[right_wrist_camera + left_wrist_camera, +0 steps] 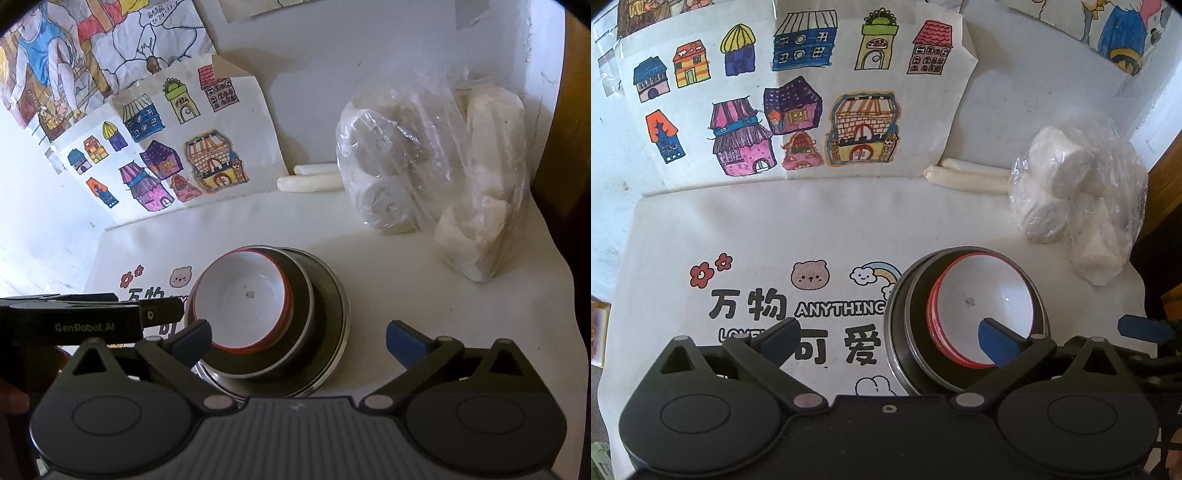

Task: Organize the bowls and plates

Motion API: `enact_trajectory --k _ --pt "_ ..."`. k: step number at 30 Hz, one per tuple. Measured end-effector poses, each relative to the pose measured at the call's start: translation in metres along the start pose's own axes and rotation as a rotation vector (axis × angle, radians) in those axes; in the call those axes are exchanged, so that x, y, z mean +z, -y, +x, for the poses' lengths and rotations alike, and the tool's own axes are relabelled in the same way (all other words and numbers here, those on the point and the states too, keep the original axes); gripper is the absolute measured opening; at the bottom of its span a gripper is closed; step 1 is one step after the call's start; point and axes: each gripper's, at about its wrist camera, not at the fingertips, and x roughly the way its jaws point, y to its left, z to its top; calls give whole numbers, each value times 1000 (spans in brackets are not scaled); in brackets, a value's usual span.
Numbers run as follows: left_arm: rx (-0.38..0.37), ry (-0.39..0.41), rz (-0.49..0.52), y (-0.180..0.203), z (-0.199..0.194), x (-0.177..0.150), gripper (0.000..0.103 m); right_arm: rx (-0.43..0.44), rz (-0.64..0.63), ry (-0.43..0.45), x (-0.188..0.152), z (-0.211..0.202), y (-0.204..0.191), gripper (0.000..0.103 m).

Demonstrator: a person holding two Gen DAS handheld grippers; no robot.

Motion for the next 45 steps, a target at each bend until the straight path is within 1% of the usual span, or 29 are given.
enact_trajectory --k 11,24,28,33,45 --pt "8 -10 3 -4 0 -10 102 -16 6 7 -11 -10 0 103" --pt "12 25 -10 5 -16 -20 102 -25 25 55 -13 -24 5 103" --pt "14 26 -20 5 -21 -25 102 -15 25 58 -17 -26 6 103" --pt "22 30 -32 8 -29 -34 102 9 -7 59 -24 -34 3 103" --pt "58 82 -51 22 -65 -57 102 39 -47 117 -37 -73 7 103"
